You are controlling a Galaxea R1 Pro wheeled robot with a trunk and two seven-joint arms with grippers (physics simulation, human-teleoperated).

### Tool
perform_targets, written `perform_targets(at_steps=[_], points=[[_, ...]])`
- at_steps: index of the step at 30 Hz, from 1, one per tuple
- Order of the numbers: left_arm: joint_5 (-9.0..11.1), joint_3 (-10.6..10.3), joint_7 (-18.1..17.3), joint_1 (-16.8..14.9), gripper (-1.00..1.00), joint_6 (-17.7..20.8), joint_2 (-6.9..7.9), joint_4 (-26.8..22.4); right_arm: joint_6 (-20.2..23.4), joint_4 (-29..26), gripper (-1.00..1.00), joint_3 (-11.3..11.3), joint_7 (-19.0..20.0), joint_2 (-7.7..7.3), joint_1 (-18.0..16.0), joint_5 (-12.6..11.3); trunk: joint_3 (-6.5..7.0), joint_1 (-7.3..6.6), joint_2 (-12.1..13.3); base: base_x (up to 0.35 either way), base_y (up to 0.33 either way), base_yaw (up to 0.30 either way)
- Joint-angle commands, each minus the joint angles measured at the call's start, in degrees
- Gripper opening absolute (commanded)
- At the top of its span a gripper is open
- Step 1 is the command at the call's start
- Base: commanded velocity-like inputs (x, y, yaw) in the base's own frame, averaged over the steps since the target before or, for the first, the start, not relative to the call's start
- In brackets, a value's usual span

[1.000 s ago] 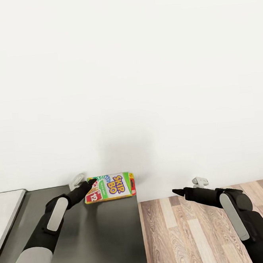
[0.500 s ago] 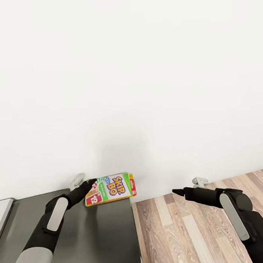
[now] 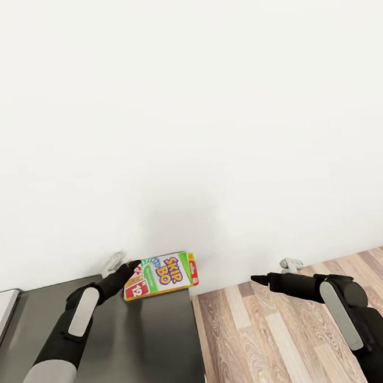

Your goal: Put all the toys in the child's room - the three board games (two on the bed and one on the table), the two jigsaw puzzles on the table, and the tennis ball on the table - inside the toy box on the table in the child's room.

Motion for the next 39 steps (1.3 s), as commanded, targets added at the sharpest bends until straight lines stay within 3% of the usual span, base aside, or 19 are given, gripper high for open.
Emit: perform_targets(at_steps=[1,39], points=[[0.48,0.08,0.23,-0.03,1.00,0.33,-0.01,-0.06,0.24,-0.03,1.00,-0.08,0.58,0.01,-0.04,0.50,-0.09,0.03,-0.10,0.000,0.000,-0.037],[0.56,0.29,0.23,-0.03,1.00,0.33,-0.01,-0.06,0.24,-0.03,1.00,-0.08,0.57,0.01,-0.04,0.50,-0.05,0.03,-0.10,0.000,0.000,-0.054]])
